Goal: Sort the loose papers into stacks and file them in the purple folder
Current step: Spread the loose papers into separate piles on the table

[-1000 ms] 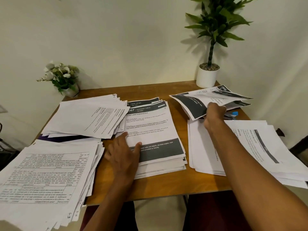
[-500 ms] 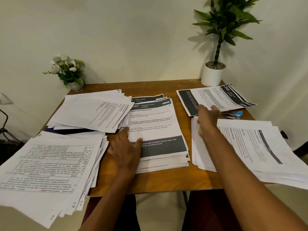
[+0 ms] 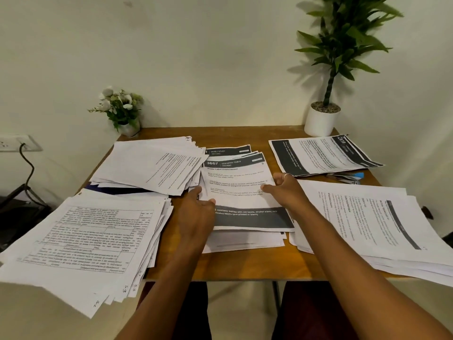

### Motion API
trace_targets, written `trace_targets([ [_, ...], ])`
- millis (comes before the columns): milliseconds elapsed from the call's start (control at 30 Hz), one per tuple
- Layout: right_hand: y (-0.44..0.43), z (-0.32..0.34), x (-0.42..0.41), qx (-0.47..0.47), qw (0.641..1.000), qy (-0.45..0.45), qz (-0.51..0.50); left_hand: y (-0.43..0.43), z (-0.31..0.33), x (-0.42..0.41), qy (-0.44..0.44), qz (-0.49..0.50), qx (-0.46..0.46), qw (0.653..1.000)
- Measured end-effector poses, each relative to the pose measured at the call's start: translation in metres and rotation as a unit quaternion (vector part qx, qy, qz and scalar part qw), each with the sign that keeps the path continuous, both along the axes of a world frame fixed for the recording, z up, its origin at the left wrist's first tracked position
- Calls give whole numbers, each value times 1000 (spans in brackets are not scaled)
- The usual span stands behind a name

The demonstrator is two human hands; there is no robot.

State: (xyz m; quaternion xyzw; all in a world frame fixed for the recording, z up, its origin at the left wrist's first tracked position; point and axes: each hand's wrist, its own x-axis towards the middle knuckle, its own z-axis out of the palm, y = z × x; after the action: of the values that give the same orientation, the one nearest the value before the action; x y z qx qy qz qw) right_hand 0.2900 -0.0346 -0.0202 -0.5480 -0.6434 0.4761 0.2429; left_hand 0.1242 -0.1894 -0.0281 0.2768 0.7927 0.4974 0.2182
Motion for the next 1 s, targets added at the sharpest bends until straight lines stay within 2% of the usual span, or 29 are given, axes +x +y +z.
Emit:
trace_targets([
  [133,1,5,5,-25,999,17,-14,4,10,-9,-212,0,-11,977],
  [233,5,9,11,-32,998,28,-35,2,4,-13,-262,-12,-21,965],
  [500,9,6,14,-23,999,39,-23,-9,2,-13,-257,-28,-1,966],
  [767,14,-6,16,-5,990,81,-111,-12,0,-21,-194,20,7,981],
  [867,21,-6,18,-46,977,162,-132,-11,-5,-22,-174,9,-1,985],
  [1000,28,1,25,-89,915,331,-212,-15,-16,-16,-150,-31,-2,988],
])
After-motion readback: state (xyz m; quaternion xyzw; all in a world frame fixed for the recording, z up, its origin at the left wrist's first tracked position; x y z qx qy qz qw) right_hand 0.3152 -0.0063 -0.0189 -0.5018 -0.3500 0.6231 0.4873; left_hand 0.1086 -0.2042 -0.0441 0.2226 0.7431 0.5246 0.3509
